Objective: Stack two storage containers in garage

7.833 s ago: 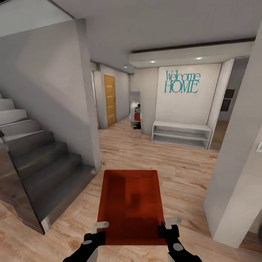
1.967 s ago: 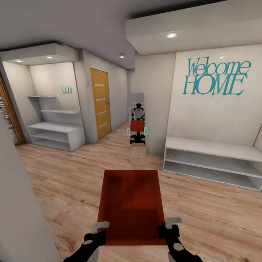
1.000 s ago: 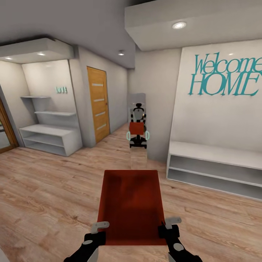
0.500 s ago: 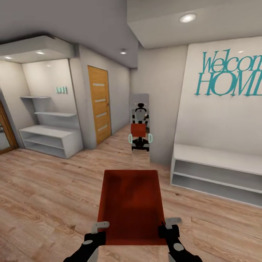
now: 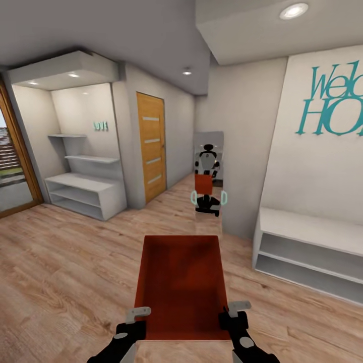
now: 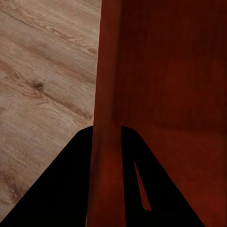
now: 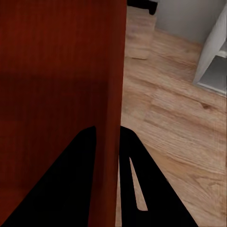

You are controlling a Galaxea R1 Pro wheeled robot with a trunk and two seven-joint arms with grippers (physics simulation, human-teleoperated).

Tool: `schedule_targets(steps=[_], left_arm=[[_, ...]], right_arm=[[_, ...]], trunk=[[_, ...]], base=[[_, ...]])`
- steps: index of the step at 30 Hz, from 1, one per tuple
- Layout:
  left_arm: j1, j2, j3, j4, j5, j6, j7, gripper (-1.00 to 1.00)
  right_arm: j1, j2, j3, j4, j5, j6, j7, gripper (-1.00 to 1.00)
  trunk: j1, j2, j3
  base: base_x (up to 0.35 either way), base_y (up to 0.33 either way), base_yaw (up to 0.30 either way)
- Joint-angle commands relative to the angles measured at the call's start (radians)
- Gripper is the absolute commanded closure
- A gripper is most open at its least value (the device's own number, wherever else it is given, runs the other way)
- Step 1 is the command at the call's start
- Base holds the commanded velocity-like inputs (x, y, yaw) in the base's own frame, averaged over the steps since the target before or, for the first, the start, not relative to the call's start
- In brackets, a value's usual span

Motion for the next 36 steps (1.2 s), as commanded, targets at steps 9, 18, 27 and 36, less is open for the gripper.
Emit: schedule_targets(steps=[9, 18, 27, 36], left_arm=[[0.000, 0.003, 0.012, 0.001, 0.010, 0.003, 0.019, 1.00], [0.000, 0.003, 0.012, 0.001, 0.010, 0.003, 0.019, 1.00], [0.000, 0.003, 0.012, 0.001, 0.010, 0.004, 0.019, 1.00], [0.000, 0.003, 0.012, 0.001, 0.010, 0.004, 0.019, 1.00]], right_arm=[[-0.002, -0.004, -0.020, -0.001, -0.006, -0.069, -0.054, 1.00], [-0.002, -0.005, -0.020, -0.001, -0.006, -0.069, -0.053, 1.00], [-0.002, -0.006, -0.020, -0.001, -0.007, -0.069, -0.053, 1.00], [-0.002, -0.005, -0.020, -0.001, -0.007, -0.069, -0.053, 1.00]], trunk=[[0.001, -0.001, 0.001], [0.001, -0.001, 0.006], [0.001, -0.001, 0.006], [0.001, -0.001, 0.006]], base=[[0.321, 0.000, 0.176], [0.321, 0.000, 0.122], [0.321, 0.000, 0.004], [0.321, 0.000, 0.092]])
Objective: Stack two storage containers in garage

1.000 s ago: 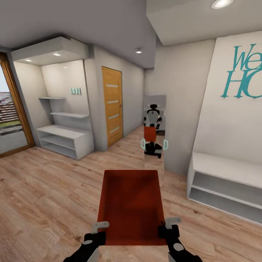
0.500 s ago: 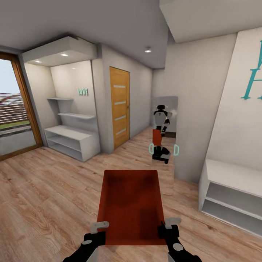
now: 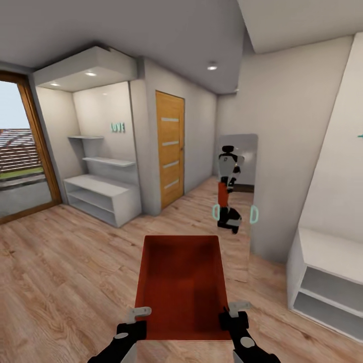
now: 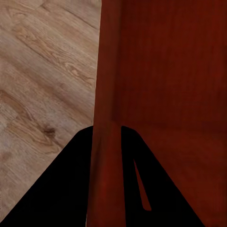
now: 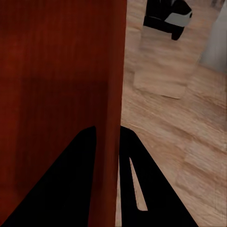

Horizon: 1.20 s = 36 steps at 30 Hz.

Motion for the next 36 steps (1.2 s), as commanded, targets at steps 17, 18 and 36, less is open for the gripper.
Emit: schedule_targets(steps=[17, 18, 36], left_arm=[[0.000, 0.008, 0.012, 0.001, 0.011, 0.004, 0.012, 1.00], [0.000, 0.008, 0.012, 0.001, 0.011, 0.004, 0.012, 1.00], [0.000, 0.008, 0.012, 0.001, 0.011, 0.003, 0.012, 1.00]], right_arm=[[-0.001, -0.002, -0.016, -0.002, -0.008, -0.069, -0.061, 1.00], [-0.001, -0.002, -0.016, -0.002, -0.008, -0.069, -0.061, 1.00], [-0.001, -0.003, -0.016, -0.002, -0.008, -0.069, -0.057, 1.00]], trunk=[[0.001, -0.001, -0.002], [0.001, -0.001, -0.002], [0.001, -0.001, -0.002]], base=[[0.321, 0.000, 0.262], [0.321, 0.000, 0.267], [0.321, 0.000, 0.074]])
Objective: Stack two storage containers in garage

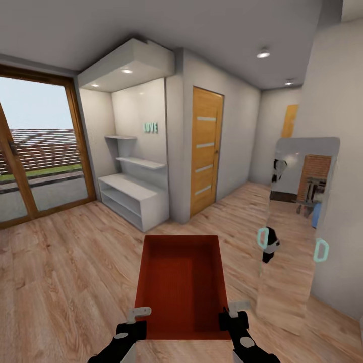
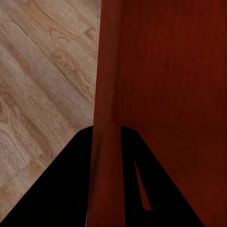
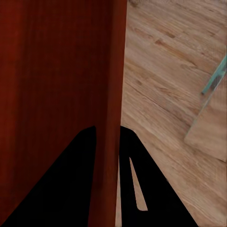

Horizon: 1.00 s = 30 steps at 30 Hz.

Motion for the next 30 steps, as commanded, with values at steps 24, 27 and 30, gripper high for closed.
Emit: schedule_targets(steps=[24, 27, 30], left_arm=[[0.000, 0.006, 0.013, 0.001, 0.010, 0.004, 0.014, 1.00], [0.000, 0.006, 0.013, 0.001, 0.010, 0.005, 0.014, 1.00], [0.000, 0.006, 0.013, 0.001, 0.010, 0.005, 0.014, 1.00]], right_arm=[[-0.001, -0.003, -0.017, -0.002, -0.008, -0.068, -0.057, 1.00], [-0.001, -0.003, -0.017, -0.002, -0.007, -0.068, -0.055, 1.00], [-0.001, -0.003, -0.017, -0.002, -0.004, -0.068, -0.054, 1.00]], trunk=[[0.001, -0.001, -0.002], [0.001, -0.001, -0.002], [0.001, -0.001, -0.001]], base=[[0.321, 0.000, 0.000], [0.321, 0.000, -0.002], [0.321, 0.000, -0.112]])
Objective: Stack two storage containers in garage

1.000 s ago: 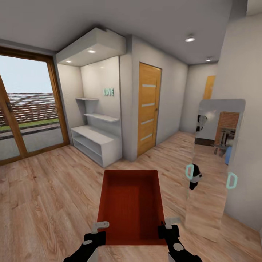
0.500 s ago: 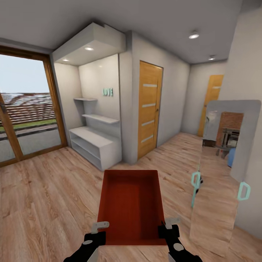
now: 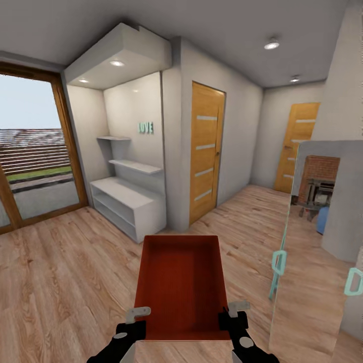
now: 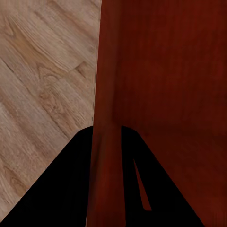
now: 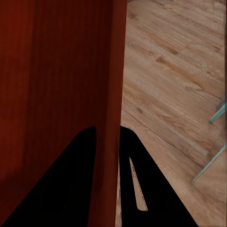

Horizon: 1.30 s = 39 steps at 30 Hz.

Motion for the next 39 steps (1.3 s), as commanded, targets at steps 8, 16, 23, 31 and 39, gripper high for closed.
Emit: schedule_targets(steps=[8, 16, 23, 31, 39], left_arm=[[0.000, 0.002, 0.012, 0.001, 0.011, 0.004, 0.022, 1.00], [0.000, 0.002, 0.012, 0.001, 0.011, 0.004, 0.022, 1.00], [0.000, 0.002, 0.012, 0.001, 0.011, 0.004, 0.023, 1.00], [0.000, 0.002, 0.012, 0.002, 0.011, 0.004, 0.022, 1.00], [0.000, 0.002, 0.012, 0.002, 0.011, 0.004, 0.022, 1.00]], right_arm=[[-0.002, -0.007, -0.016, -0.001, -0.007, -0.069, -0.049, 1.00], [-0.002, -0.007, -0.016, -0.001, -0.009, -0.069, -0.050, 1.00], [-0.002, -0.007, -0.016, -0.001, -0.009, -0.069, -0.050, 1.00], [-0.002, -0.010, -0.016, -0.001, -0.013, -0.069, -0.047, 1.00], [-0.002, -0.008, -0.016, -0.001, -0.012, -0.069, -0.047, 1.00]], trunk=[[0.001, -0.001, 0.002], [0.001, -0.001, 0.006], [0.001, -0.001, 0.009], [0.001, -0.001, 0.010], [0.001, -0.001, 0.010]], base=[[0.322, 0.000, -0.222], [0.322, 0.054, -0.237], [0.321, 0.150, -0.232], [0.310, 0.193, -0.038], [0.306, 0.204, -0.024]])
